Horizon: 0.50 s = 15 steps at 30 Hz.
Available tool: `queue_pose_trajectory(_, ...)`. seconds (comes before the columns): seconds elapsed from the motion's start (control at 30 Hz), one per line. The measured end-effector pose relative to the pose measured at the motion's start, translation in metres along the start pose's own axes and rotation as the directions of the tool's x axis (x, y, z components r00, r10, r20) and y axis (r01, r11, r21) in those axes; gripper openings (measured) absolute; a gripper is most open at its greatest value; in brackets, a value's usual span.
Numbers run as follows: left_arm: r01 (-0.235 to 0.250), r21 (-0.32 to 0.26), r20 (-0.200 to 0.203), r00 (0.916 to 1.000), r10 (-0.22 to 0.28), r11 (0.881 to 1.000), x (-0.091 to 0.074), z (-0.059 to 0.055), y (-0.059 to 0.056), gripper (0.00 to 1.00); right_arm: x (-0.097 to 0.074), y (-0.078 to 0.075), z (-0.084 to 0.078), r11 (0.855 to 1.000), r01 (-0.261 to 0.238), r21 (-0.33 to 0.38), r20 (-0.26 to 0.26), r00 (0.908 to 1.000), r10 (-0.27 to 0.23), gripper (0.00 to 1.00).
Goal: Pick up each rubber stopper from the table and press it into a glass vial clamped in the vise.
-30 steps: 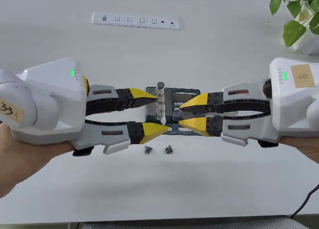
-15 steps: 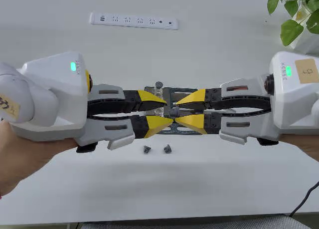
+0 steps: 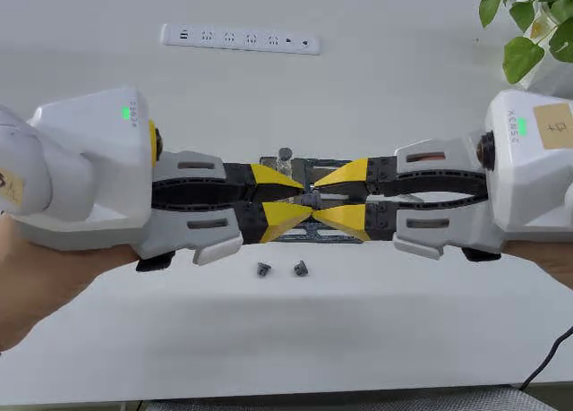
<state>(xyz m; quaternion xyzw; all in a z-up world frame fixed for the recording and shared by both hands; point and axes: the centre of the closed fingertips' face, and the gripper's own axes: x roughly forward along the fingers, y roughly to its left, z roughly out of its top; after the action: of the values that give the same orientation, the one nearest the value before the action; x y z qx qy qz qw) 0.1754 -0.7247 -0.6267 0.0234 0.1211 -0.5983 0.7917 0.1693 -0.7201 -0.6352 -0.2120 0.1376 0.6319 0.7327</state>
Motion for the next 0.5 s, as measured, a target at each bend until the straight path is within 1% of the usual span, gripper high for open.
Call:
queue_pose_trajectory(0.3, 0.006, -0.004, -0.003, 1.0, -0.006, 1.0, 0.0003, -0.0005, -0.0011, 0.05, -0.0002, 0.0013, 0.0006, 1.0, -0.002, 0.0, 0.001, 1.0, 0.002, 0.07)
queue_pose_trajectory(0.5, 0.006, -0.025, 0.002, 1.0, -0.006, 1.0, -0.0001, 0.0005, -0.0005, 0.04, -0.0007, 0.0009, 0.0015, 1.0, -0.002, -0.003, -0.002, 1.0, 0.002, 0.07)
